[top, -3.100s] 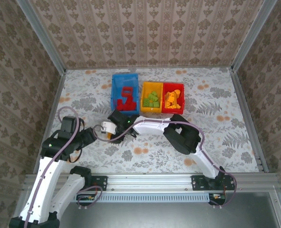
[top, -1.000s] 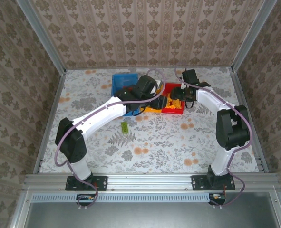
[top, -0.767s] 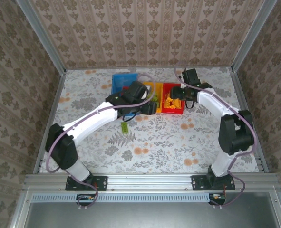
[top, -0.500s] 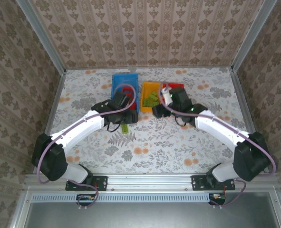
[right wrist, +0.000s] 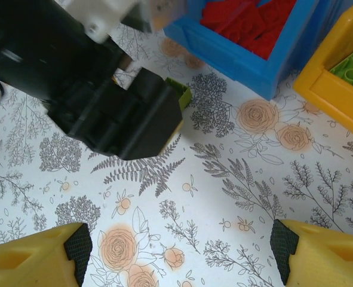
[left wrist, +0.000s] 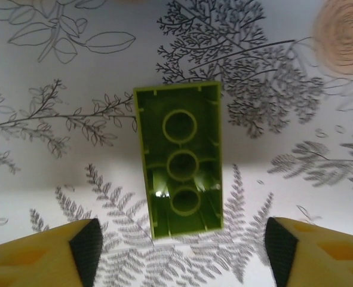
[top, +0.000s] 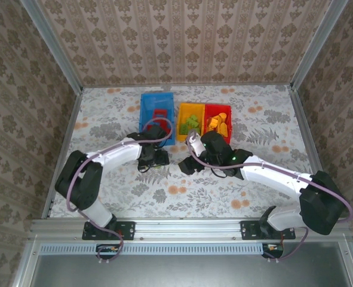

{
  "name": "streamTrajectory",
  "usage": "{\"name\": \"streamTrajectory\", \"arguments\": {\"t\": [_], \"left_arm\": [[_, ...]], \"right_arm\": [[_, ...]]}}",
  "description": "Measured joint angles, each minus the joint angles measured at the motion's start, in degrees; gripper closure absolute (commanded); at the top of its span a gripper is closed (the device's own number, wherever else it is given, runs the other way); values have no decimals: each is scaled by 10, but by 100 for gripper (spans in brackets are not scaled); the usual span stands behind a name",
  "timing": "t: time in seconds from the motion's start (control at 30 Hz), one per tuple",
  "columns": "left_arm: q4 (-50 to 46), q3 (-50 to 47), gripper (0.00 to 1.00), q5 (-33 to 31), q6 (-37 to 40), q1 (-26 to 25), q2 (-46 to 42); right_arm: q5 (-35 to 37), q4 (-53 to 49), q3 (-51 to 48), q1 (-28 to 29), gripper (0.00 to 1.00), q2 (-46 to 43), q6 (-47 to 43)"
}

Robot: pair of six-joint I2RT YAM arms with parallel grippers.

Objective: Sort the legos into containers by color

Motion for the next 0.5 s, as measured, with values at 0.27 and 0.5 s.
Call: {"name": "streamTrajectory", "arguments": {"t": [0.27,0.5], "left_arm": [[21,8,59,-12,17,10,46],[27,15,71,-30,34,1,49]], "right_arm": [[0,0,-10,0,18,-20,0],[13,-1,-20,-2,19,-35,3]]}}
